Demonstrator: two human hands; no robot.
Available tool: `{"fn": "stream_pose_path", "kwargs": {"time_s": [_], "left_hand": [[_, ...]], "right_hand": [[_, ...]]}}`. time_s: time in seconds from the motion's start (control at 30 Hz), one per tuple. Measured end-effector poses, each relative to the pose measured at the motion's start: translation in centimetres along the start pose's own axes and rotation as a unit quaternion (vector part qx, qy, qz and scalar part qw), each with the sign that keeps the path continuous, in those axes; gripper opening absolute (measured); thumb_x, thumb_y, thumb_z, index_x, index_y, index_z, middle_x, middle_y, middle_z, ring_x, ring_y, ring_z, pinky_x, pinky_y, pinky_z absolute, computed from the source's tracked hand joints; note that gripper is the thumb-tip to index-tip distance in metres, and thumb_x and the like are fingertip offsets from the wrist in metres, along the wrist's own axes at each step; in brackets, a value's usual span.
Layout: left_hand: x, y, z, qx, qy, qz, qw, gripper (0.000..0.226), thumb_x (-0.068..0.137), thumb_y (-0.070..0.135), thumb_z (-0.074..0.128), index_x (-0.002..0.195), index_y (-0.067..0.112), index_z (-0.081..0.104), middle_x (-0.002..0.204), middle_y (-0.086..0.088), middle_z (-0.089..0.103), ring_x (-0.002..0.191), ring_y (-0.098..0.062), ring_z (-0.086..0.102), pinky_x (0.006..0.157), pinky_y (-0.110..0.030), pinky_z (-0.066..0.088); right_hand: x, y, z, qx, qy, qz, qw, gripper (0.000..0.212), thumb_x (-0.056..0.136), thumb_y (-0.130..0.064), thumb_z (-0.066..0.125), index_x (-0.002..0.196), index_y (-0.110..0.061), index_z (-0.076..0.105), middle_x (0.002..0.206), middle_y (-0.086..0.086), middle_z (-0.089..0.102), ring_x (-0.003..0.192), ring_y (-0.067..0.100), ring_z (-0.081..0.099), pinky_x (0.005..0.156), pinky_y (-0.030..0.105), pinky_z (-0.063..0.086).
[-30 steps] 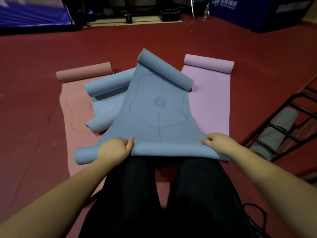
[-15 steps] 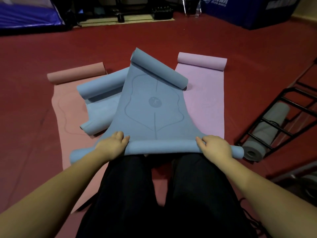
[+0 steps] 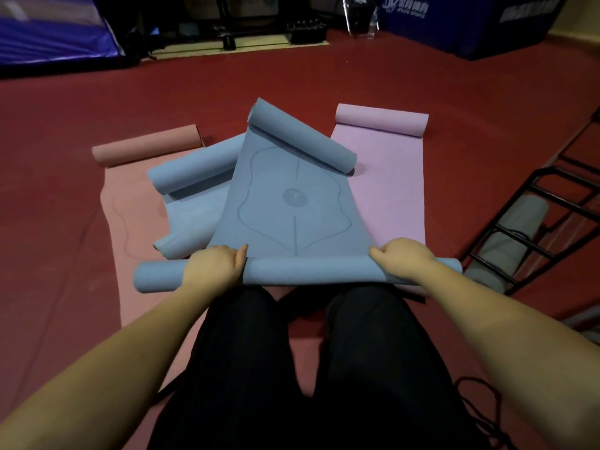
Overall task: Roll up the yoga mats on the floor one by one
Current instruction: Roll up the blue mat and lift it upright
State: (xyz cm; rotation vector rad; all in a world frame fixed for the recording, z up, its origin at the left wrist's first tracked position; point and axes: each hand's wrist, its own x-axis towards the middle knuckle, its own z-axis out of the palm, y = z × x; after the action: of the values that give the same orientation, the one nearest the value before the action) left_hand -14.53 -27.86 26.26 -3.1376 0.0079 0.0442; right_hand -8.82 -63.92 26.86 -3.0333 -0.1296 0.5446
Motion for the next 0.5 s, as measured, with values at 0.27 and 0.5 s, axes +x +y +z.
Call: {"fn": "stream_pose_path", "kwargs": {"time_s": [0.27,0.5], "left_hand": [[1.6,0.4,-1.1,-0.015,-0.213,-0.035,0.976,0.062,0.106,0.046,0.018,0.123,0.006,0.063,0.136,-0.015,0.057,0.123,-0.031,0.052,0.1,-0.036,0.036],[2.0,0.3,-0.9,-0.047,-0.273,-0.055,0.959,0.058,0.107,0.042,0.02,0.133,0.004,0.056,0.145,-0.014,0.049,0.13,-0.029,0.046,0.104,-0.033,0.032]], "right_hand": [[0.6,1.3,0.5,0.024,-0.17,-0.001,0.985,0.06,0.102,-0.051,0.031,0.142,-0.01,0.049,0.151,0.012,0.043,0.134,0.026,0.044,0.108,0.03,0.032],[-0.3,0.3,1.3,0.009,-0.001,-0.053,0.999,0.047,0.103,-0.048,0.033,0.104,-0.02,0.069,0.11,0.008,0.068,0.1,0.027,0.06,0.081,0.033,0.044]]}}
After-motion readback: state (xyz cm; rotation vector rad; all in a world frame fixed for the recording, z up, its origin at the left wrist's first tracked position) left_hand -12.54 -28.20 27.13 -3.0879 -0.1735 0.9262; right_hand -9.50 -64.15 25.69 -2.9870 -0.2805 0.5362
